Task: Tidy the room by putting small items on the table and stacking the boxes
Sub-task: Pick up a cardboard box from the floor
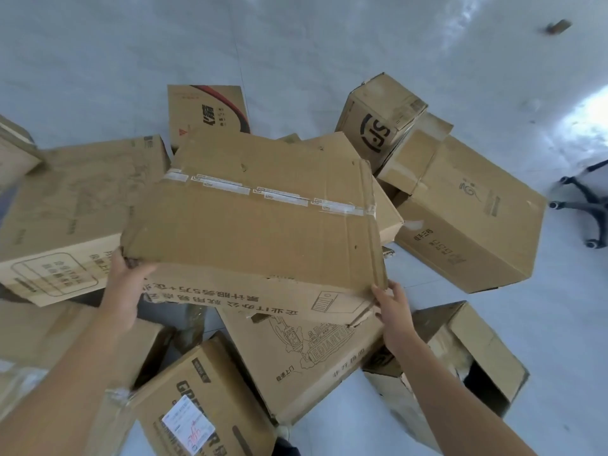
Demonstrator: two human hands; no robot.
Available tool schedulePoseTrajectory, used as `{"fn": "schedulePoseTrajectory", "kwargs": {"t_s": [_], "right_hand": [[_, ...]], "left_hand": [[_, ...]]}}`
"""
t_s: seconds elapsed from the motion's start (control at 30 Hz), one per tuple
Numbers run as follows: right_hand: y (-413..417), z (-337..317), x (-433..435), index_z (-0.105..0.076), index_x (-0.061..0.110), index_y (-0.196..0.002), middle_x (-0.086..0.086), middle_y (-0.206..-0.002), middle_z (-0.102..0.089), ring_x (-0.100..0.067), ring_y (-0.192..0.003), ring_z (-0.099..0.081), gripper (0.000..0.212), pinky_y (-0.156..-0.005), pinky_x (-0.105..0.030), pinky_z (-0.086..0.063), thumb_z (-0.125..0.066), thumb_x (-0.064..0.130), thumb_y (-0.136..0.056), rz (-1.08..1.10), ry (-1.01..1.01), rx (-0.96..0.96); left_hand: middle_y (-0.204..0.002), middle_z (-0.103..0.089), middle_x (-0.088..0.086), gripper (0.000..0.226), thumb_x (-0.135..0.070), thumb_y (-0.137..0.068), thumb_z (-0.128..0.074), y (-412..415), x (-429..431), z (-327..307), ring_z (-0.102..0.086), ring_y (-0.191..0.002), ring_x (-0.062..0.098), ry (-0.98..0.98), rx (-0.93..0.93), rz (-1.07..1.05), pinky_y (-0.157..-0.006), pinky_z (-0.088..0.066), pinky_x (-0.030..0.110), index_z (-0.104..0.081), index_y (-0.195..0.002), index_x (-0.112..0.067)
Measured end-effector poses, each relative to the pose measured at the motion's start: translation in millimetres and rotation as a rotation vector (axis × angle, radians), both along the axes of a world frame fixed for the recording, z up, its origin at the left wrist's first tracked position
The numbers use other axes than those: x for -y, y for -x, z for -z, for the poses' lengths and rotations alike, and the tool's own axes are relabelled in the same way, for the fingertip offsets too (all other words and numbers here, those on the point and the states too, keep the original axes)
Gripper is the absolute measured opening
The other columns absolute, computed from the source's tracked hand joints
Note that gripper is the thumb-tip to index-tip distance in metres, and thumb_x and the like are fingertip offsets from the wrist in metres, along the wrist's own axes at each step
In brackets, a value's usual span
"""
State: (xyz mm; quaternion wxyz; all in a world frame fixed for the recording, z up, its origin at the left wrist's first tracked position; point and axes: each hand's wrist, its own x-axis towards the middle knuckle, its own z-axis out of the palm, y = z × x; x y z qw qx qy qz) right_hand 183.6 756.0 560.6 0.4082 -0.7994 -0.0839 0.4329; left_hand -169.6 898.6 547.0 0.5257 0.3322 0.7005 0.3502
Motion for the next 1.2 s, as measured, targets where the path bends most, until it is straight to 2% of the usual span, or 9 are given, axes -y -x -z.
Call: {"fn": "schedulePoseTrajectory", "kwargs": {"t_s": [0.2, 0.3, 0.4, 0.47, 0.57, 0.7, 0.87, 1.07, 1.2], "right_hand": [[-43.5, -91.8, -11.6, -0.050, 0.012, -0.128, 0.000, -0.099, -0.055, -0.013, -0.083, -0.049, 0.035, -0.075, -0.026, -0.038, -0.052, 0.018, -0.094, 0.008, -0.141, 0.176], [-65.7, -145.7, -8.0, -0.061, 0.006, -0.109, -0.004, -0.092, -0.059, -0.016, -0.079, -0.052, 0.021, -0.068, -0.024, -0.041, -0.056, 0.016, -0.091, -0.009, -0.171, 0.261], [-90.7, -189.3, 8.7, -0.063, 0.010, -0.082, -0.008, -0.082, -0.060, -0.025, -0.086, -0.056, 0.008, -0.076, -0.033, -0.050, -0.059, 0.014, -0.088, 0.013, -0.173, 0.313], [-109.8, -211.3, 26.7, -0.064, 0.004, -0.094, -0.009, -0.085, -0.061, -0.027, -0.091, -0.056, 0.013, -0.087, -0.039, -0.049, -0.059, 0.014, -0.087, 0.025, -0.185, 0.359], [-138.0, -232.9, 60.2, -0.055, 0.000, -0.119, -0.011, -0.101, -0.055, -0.025, -0.094, -0.052, 0.034, -0.085, -0.035, -0.047, -0.058, 0.012, -0.088, 0.047, -0.183, 0.419], [-177.5, -261.2, 94.3, -0.045, 0.000, -0.133, -0.014, -0.120, -0.052, -0.028, -0.104, -0.051, 0.054, -0.083, -0.030, -0.042, -0.063, 0.007, -0.083, 0.038, -0.196, 0.458], [-228.6, -305.3, 98.1, -0.043, 0.001, -0.134, -0.019, -0.130, -0.051, -0.033, -0.117, -0.050, 0.055, -0.095, -0.037, -0.043, -0.060, 0.001, -0.083, -0.073, -0.290, 0.564], [-257.9, -337.0, 84.5, -0.034, 0.004, -0.140, -0.015, -0.137, -0.044, -0.031, -0.121, -0.047, 0.061, -0.091, -0.033, -0.041, -0.055, -0.006, -0.084, -0.224, -0.437, 0.621], [-258.5, -358.8, 75.7, -0.036, 0.007, -0.139, -0.014, -0.133, -0.046, -0.025, -0.103, -0.049, 0.059, -0.080, -0.029, -0.042, -0.052, -0.007, -0.084, -0.306, -0.585, 0.583]], "left_hand": [[-0.106, -0.059, 0.004, 0.034, -0.006, -0.091, -0.053, -38.3, -6.5, -92.4, -0.053, -0.096, 0.023, -0.072, 0.068, 0.085, -0.074, -0.045, 0.038, -0.050, -0.122, -0.018], [-0.116, -0.055, 0.004, 0.038, -0.012, -0.091, -0.054, -65.6, -13.0, -143.3, -0.051, -0.106, 0.025, -0.066, 0.074, 0.173, -0.087, -0.045, 0.042, -0.048, -0.128, -0.019], [-0.124, -0.055, 0.011, 0.049, -0.014, -0.086, -0.057, -89.5, -18.1, -181.0, -0.053, -0.110, 0.031, -0.050, -0.007, 0.296, -0.088, -0.048, 0.046, -0.044, -0.133, -0.014], [-0.125, -0.055, 0.015, 0.051, -0.014, -0.083, -0.058, -108.7, -16.1, -200.1, -0.054, -0.110, 0.033, -0.058, -0.104, 0.373, -0.093, -0.046, 0.048, -0.046, -0.132, -0.009], [-0.101, -0.059, 0.018, 0.040, -0.010, -0.085, -0.054, -147.4, 1.5, -226.8, -0.057, -0.088, 0.033, -0.092, -0.140, 0.436, -0.078, -0.048, 0.036, -0.052, -0.124, -0.002], [-0.096, -0.061, 0.018, 0.012, -0.010, -0.086, -0.054, -200.0, 29.9, -259.9, -0.058, -0.082, 0.030, -0.167, -0.139, 0.488, -0.071, -0.044, 0.033, -0.059, -0.092, 0.000], [-0.067, -0.044, 0.012, 0.007, -0.009, -0.085, -0.052, -233.1, 49.1, -303.6, -0.045, -0.057, 0.022, -0.315, -0.087, 0.397, -0.055, -0.031, 0.027, -0.049, -0.085, -0.003], [-0.072, -0.051, 0.012, 0.021, -0.023, -0.071, -0.056, -241.6, 100.3, -338.5, -0.052, -0.075, 0.029, -0.496, -0.213, 0.126, -0.064, -0.035, 0.031, -0.052, -0.076, -0.004], [-0.076, -0.055, 0.014, 0.015, -0.020, -0.075, -0.056, -239.0, 157.9, -358.2, -0.053, -0.074, 0.027, -0.636, -0.302, -0.041, -0.065, -0.036, 0.032, -0.057, -0.076, -0.005]]}}
